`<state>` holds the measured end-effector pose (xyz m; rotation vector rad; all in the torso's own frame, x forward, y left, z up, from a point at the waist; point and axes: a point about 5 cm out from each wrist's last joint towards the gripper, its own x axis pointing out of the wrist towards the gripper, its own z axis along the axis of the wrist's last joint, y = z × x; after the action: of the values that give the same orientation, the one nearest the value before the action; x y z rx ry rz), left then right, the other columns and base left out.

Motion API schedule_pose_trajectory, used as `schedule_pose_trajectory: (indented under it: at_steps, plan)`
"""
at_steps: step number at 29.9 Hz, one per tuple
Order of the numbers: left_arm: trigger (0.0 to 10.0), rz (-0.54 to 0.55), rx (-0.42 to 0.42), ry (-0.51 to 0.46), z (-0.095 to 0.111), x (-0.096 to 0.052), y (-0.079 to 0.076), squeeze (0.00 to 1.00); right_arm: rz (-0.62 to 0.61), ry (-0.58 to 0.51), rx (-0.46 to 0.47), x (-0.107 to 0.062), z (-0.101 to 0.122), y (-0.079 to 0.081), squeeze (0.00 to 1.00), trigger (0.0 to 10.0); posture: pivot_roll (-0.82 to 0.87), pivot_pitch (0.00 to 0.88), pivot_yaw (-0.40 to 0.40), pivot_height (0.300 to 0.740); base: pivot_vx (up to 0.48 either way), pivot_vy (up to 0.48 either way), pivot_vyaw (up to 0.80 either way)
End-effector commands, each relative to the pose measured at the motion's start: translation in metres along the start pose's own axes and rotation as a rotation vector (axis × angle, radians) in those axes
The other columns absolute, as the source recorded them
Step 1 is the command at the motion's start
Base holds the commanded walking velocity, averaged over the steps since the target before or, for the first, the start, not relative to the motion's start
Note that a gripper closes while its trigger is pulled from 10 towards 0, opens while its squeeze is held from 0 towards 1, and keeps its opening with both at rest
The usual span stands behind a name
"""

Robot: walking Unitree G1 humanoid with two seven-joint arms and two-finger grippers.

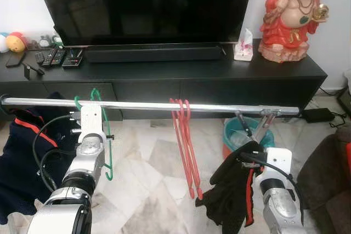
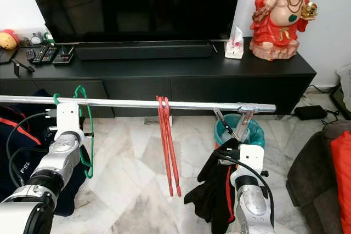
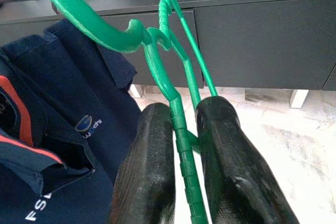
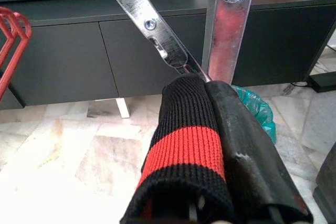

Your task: Hang hanger

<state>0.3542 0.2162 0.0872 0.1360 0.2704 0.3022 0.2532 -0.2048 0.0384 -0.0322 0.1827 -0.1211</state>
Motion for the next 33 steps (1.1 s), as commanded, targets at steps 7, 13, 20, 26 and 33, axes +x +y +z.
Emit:
schedule_pose_trajectory:
  at_steps: [7,13,20,26,33]
  plan:
    - [0.0,-0.011,0.022,-0.010,0.001,-0.001,-0.005,0.00,0.009,-0.039,0.002,0.001,0.010,0.002,0.00,10.0,-0.06,0.000,0.027,0.740,0.000,0.000,0.00]
    - [0.0,-0.027,0.040,-0.020,-0.002,-0.004,-0.004,0.00,0.012,-0.036,0.003,0.001,0.009,0.003,0.00,10.0,-0.05,0.000,0.027,0.740,0.000,0.000,0.00]
    - [0.0,-0.047,0.057,-0.050,-0.002,-0.008,-0.002,0.00,0.018,-0.033,0.005,0.000,0.008,0.006,0.00,10.0,-0.05,0.000,0.029,0.740,0.000,0.000,0.00]
    - [0.0,-0.076,0.070,-0.117,0.005,-0.012,-0.002,0.00,0.016,-0.034,0.006,0.000,0.008,0.005,0.00,10.0,-0.04,0.000,0.030,0.740,0.000,0.000,0.00]
    - [10.0,-0.247,0.074,-0.284,0.012,-0.038,-0.002,0.00,0.020,-0.038,0.011,0.000,0.008,0.007,0.00,10.0,-0.04,0.000,0.031,0.740,0.000,0.000,0.00]
